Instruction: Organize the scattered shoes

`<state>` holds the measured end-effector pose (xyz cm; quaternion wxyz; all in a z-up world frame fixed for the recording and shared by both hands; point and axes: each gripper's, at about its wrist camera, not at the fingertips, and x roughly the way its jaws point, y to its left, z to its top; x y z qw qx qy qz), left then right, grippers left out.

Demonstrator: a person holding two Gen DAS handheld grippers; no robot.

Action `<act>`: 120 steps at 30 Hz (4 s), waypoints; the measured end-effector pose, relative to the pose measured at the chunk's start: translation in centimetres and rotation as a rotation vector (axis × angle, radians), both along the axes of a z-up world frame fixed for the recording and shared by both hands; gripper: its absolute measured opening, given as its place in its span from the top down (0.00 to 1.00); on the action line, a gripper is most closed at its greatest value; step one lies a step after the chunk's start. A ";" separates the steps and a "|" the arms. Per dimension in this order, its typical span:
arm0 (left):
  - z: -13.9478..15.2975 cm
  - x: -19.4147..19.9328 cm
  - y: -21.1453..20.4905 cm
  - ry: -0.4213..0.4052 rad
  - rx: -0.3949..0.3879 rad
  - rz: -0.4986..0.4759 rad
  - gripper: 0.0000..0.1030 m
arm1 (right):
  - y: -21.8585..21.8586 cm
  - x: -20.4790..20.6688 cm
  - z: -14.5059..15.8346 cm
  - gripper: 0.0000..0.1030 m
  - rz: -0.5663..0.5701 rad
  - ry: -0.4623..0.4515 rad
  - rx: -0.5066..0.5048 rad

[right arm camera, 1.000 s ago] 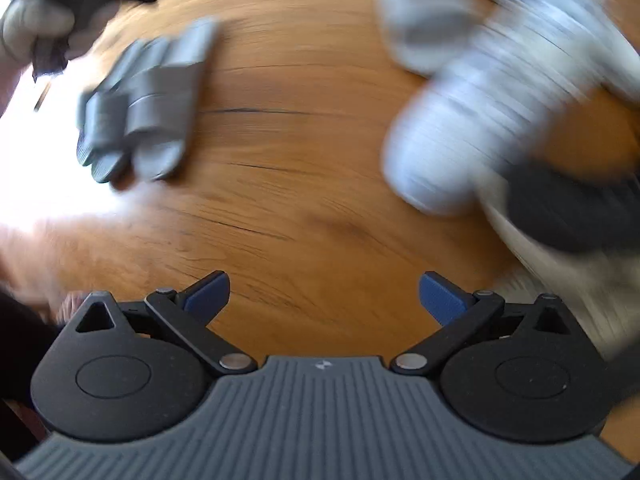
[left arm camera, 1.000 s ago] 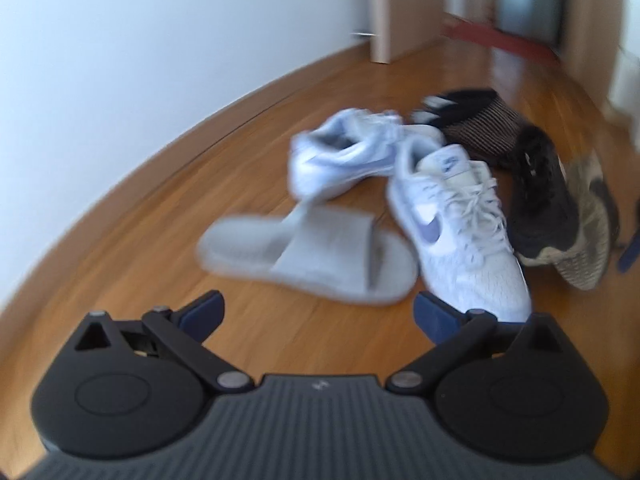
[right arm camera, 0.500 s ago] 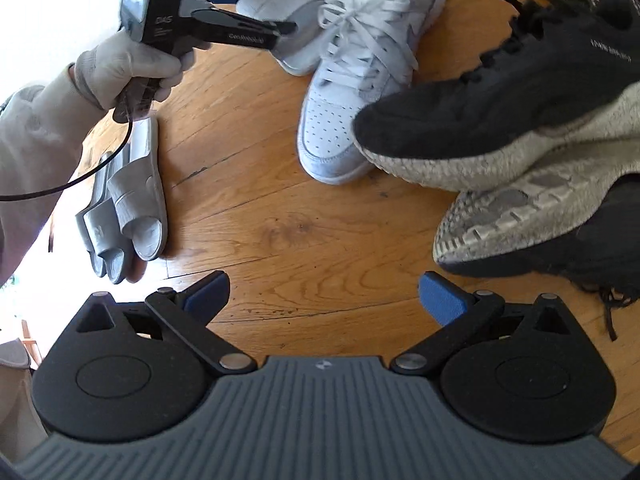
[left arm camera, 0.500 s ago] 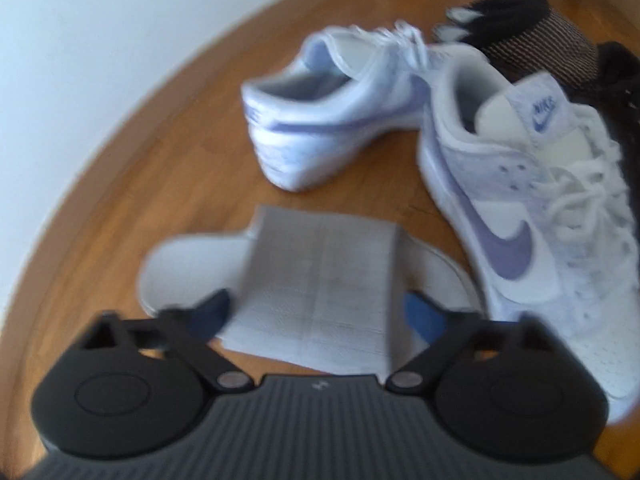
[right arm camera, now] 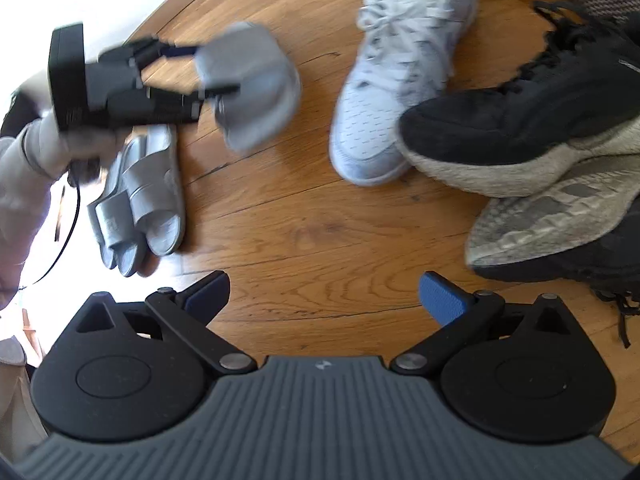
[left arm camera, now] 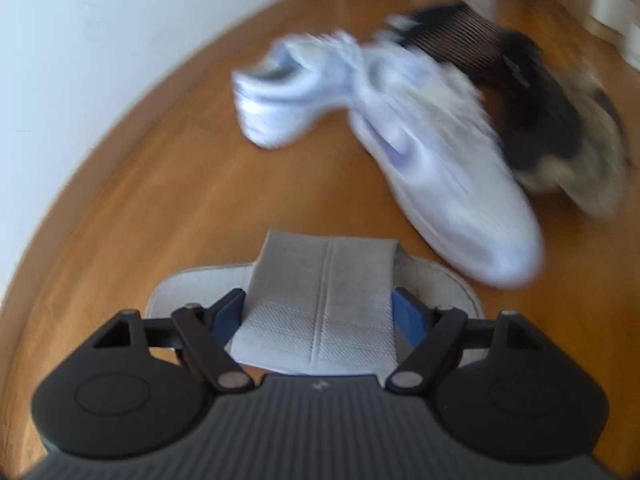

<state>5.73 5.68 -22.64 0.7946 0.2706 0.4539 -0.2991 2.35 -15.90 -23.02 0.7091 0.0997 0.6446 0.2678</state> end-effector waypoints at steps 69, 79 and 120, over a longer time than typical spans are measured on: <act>4.4 8.2 -8.1 0.143 -0.408 0.384 0.01 | -6.7 1.7 3.8 0.00 -0.176 -0.161 -0.045; -3.4 13.0 -17.2 0.126 -0.194 0.323 0.04 | -13.8 3.0 2.1 0.00 -0.333 -0.118 -0.021; 9.9 2.9 13.2 -0.086 -0.466 0.681 0.18 | 14.5 9.3 -5.3 0.01 -0.163 -0.068 -0.135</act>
